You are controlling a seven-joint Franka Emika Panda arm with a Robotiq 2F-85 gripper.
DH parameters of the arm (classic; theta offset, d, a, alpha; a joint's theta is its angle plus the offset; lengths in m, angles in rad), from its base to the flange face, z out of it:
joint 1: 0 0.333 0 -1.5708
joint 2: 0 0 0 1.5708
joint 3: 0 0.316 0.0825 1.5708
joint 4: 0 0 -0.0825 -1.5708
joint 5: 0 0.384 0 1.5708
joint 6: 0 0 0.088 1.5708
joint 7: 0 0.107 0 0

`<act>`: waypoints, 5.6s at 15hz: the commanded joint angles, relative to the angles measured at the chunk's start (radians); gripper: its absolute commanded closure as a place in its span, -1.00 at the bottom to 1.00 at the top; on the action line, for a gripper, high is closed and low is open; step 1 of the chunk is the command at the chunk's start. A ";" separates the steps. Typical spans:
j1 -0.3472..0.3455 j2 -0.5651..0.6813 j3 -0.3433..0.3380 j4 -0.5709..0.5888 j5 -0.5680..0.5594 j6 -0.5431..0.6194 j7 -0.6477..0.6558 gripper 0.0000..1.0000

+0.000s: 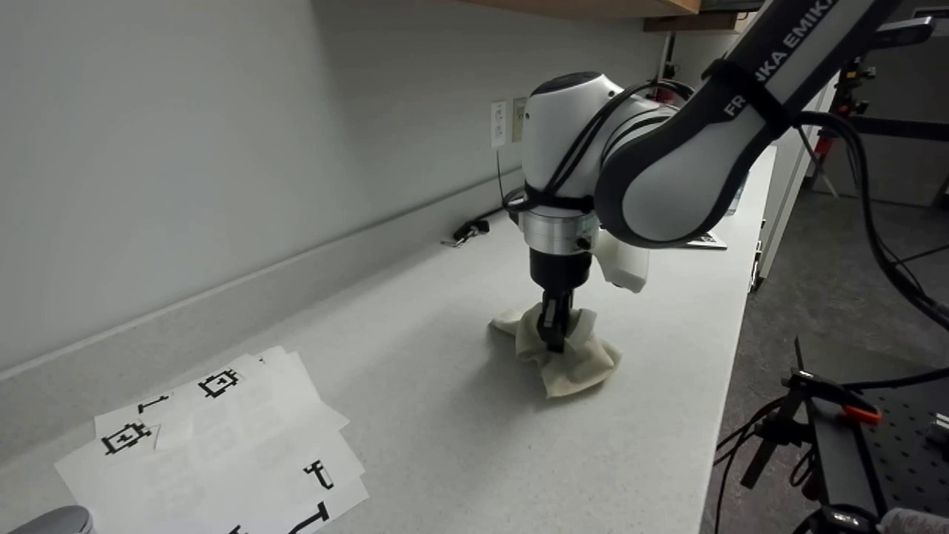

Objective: Use the cloth to wipe the counter

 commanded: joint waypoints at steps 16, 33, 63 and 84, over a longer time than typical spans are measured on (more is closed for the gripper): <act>0.079 0.360 -0.052 0.592 -0.006 0.017 0.241 0.93; 0.027 0.256 -0.024 0.300 0.055 0.043 0.160 0.93; 0.043 0.051 -0.092 0.219 -0.032 0.201 0.267 0.93; 0.065 0.330 -0.058 0.468 0.035 -0.025 0.236 0.93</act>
